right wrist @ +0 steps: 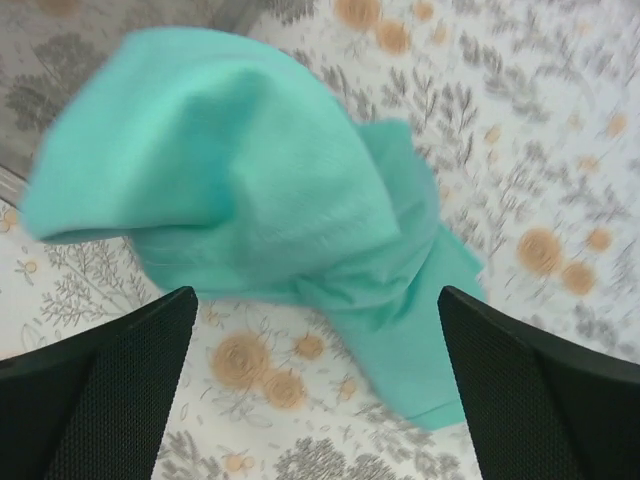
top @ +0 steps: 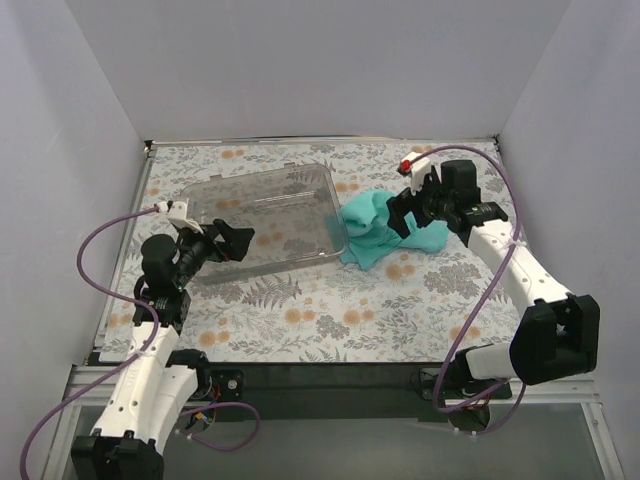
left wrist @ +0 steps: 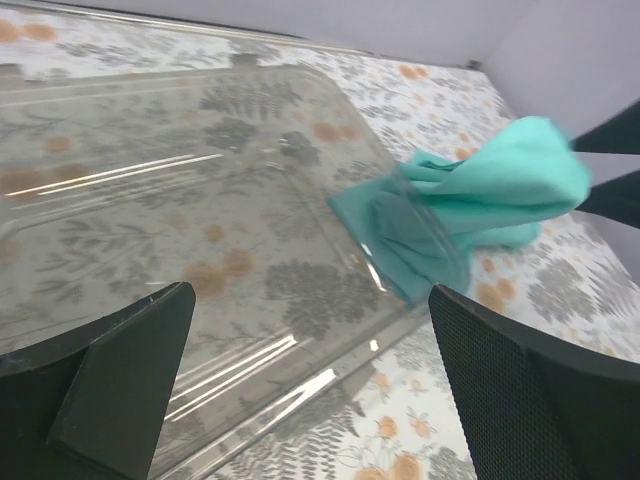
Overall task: Fold and stack the t-shirts
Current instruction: Move the tshirt to the center of the board
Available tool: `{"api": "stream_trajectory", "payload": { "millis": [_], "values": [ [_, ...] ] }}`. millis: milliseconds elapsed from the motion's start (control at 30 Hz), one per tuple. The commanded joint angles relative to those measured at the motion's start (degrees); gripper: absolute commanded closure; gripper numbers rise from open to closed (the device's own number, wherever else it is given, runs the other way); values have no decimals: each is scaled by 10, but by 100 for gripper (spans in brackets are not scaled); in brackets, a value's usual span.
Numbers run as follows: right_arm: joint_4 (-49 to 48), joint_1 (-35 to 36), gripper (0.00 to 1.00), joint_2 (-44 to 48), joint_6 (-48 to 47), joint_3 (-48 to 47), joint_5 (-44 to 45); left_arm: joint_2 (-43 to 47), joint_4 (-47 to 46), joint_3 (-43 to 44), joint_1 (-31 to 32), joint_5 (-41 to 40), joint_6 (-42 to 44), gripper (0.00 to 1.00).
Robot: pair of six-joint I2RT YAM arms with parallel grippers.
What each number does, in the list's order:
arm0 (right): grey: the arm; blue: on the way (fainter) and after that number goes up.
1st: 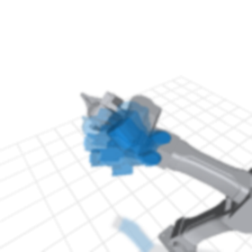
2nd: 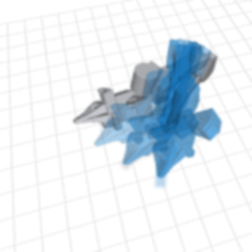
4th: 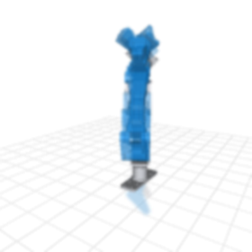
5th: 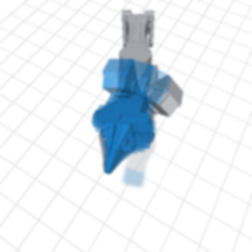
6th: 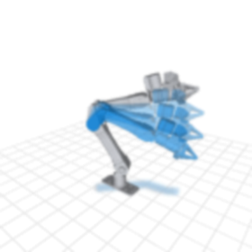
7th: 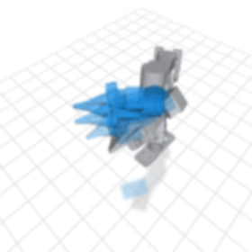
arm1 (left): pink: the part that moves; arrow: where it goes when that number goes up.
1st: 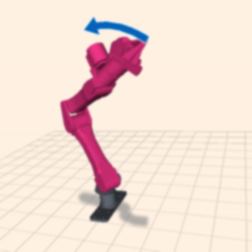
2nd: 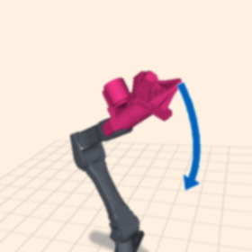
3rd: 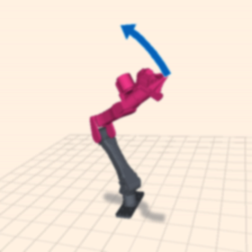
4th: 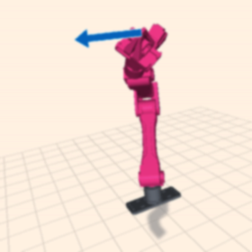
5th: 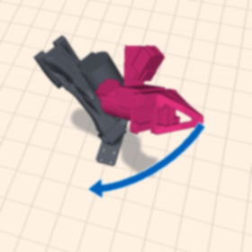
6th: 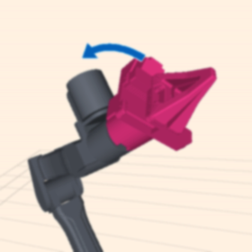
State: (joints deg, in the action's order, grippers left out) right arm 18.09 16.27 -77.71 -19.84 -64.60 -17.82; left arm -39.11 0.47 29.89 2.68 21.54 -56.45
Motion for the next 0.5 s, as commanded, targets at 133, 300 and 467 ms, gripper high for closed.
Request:
{"api": "stream_trajectory", "payload": {
  "millis": [133, 300, 467],
  "values": [
    [-61, -89, 2, 112, 9, 100, -112, -106, -19, 46, 94, 73, -53, 4],
    [-127, -174, 2, 144, 26, 221, -236, -192, -7, 113, 186, -28, -77, 6],
    [-138, -215, 2, 161, 23, 242, -338, -342, 30, 204, 282, -131, -103, 6]
  ]
}}
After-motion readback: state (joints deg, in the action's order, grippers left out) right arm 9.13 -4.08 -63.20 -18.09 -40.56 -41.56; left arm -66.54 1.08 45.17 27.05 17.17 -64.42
